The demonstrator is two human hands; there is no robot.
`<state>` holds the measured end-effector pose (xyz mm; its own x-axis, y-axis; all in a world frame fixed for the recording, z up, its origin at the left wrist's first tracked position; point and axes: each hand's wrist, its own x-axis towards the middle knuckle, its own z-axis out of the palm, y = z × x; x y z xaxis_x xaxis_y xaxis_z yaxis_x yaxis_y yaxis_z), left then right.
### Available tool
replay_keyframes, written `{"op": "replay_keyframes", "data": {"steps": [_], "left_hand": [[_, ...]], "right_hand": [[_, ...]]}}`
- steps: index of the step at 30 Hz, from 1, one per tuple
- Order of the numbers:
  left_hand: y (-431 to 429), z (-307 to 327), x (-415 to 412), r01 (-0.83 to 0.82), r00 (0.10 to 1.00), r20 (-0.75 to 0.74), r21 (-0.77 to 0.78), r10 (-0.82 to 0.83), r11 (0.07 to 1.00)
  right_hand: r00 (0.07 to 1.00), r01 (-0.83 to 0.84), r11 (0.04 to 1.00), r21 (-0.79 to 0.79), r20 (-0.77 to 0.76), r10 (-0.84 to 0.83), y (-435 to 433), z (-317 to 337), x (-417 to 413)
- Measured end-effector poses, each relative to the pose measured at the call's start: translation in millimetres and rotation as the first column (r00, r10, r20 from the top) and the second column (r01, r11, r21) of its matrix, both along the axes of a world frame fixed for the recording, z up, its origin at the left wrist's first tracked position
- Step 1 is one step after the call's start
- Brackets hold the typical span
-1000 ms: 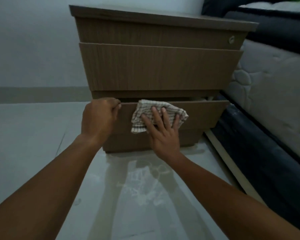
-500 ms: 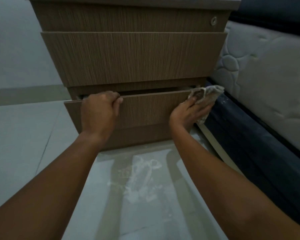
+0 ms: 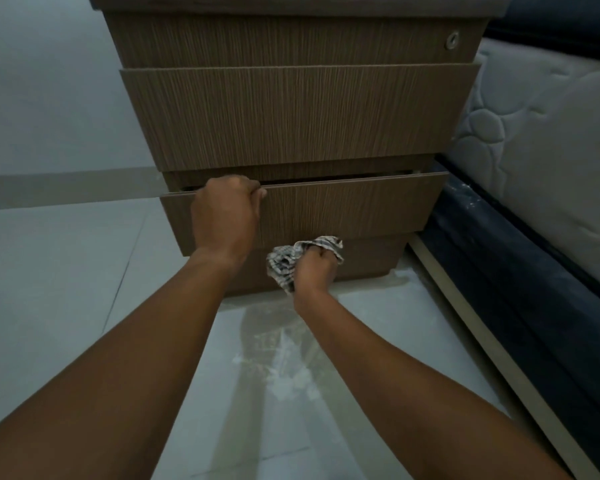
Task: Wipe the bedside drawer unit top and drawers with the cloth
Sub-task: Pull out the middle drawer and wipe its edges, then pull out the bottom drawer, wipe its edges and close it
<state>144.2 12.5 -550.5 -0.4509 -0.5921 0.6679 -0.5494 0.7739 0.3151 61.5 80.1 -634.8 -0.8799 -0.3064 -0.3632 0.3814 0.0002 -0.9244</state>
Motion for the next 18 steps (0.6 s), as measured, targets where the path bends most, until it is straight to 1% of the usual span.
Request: {"op": "replay_keyframes", "data": {"steps": [1,3,5,6,10,12,15,17,18], "left_hand": [[-1,1,-2,-0.048,0.999,0.017,-0.017,0.048,0.999],[-2,2,-6,-0.129,0.990,0.047,-0.048,0.131,0.991],[-5,1,-10,-0.162,0.984,0.069,-0.046,0.165,0.986],[-6,1,-12,-0.169,0.983,0.069,-0.037,0.171,0.985],[-14,-3,-18,-0.167,0.985,0.040,-0.020,0.168,0.986],[-14,-7,-17,-0.130,0.991,0.034,-0.032,0.131,0.991],[-4,-20,-8,-0.077,0.996,0.029,-0.083,0.080,0.994],[5,-37,2,-0.031,0.997,0.072,-0.122,0.040,0.992],[8,-48,7,-0.007,0.993,0.113,-0.119,0.021,0.993]], "right_hand": [[1.000,0.005,1.000,0.005,-0.017,-0.005,2,0,-2],[0.994,0.096,0.995,0.012,-0.044,-0.095,7,3,-15],[0.975,0.206,0.978,0.006,-0.084,-0.205,12,9,-35],[0.969,0.218,0.976,0.025,-0.122,-0.213,16,16,-42],[0.972,0.097,0.984,0.147,-0.225,-0.062,15,21,-59],[0.967,0.076,0.983,0.170,-0.253,-0.031,15,18,-60],[0.961,0.056,0.984,0.171,-0.277,-0.007,17,12,-58],[0.964,0.063,0.988,0.138,-0.266,-0.025,22,10,-58],[0.967,0.073,0.991,0.115,-0.252,-0.042,25,11,-58]]}}
